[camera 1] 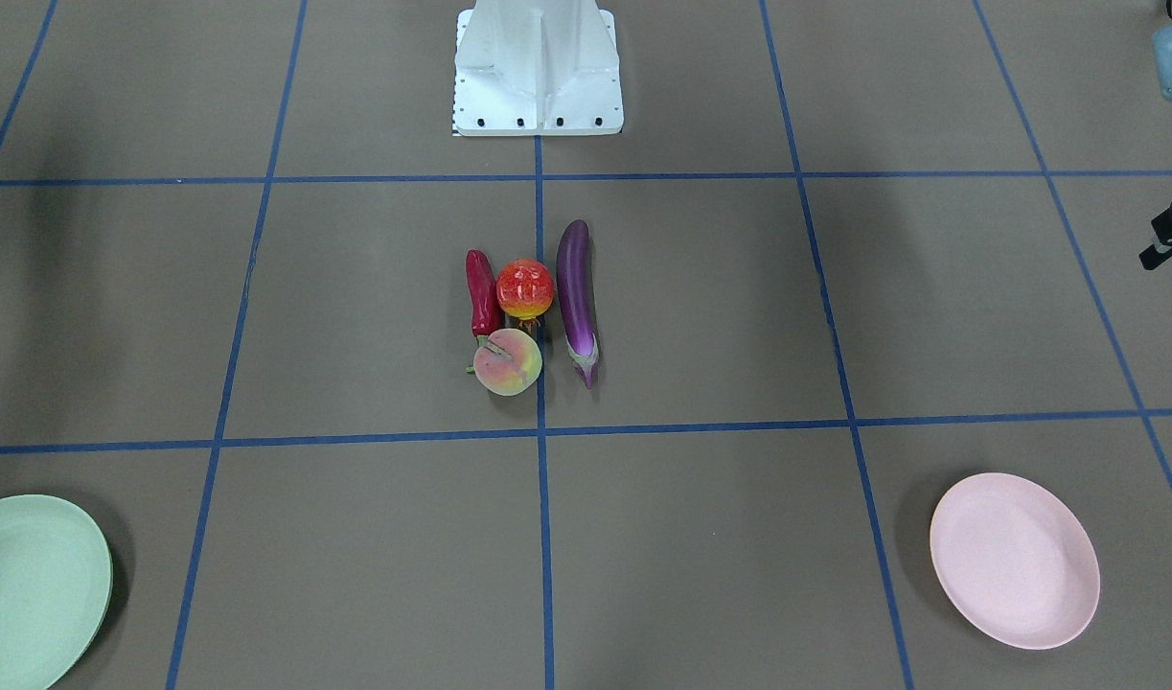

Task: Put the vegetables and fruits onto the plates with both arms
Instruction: 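Move the left gripper toward the purple eggplant while the right arm rises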

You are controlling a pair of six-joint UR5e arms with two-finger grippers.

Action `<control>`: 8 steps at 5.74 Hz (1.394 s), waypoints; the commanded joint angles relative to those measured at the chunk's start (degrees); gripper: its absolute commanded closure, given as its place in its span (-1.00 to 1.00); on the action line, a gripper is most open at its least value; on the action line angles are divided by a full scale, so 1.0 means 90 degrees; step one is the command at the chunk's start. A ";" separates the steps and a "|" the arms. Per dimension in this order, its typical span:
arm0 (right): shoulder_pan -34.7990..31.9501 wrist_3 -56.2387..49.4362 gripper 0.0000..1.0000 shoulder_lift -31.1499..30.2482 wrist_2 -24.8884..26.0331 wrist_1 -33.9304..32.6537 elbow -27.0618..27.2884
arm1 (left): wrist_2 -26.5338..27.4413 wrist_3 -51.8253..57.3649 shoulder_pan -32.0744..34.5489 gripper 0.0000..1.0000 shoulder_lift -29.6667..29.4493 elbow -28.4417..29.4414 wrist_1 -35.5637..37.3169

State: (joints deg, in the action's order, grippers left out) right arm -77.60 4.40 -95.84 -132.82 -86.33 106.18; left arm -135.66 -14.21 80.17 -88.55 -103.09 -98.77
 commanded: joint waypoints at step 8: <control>0.1287 0.1373 -1.00 0.2365 -0.0261 0.0089 -0.0947 | 0.2148 -0.5111 -0.5513 -0.99 -0.3153 -0.0260 -0.0090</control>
State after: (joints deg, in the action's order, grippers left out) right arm -67.66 15.09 -77.37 -135.03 -85.76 99.25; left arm -120.39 -59.51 35.90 -112.41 -109.25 -99.69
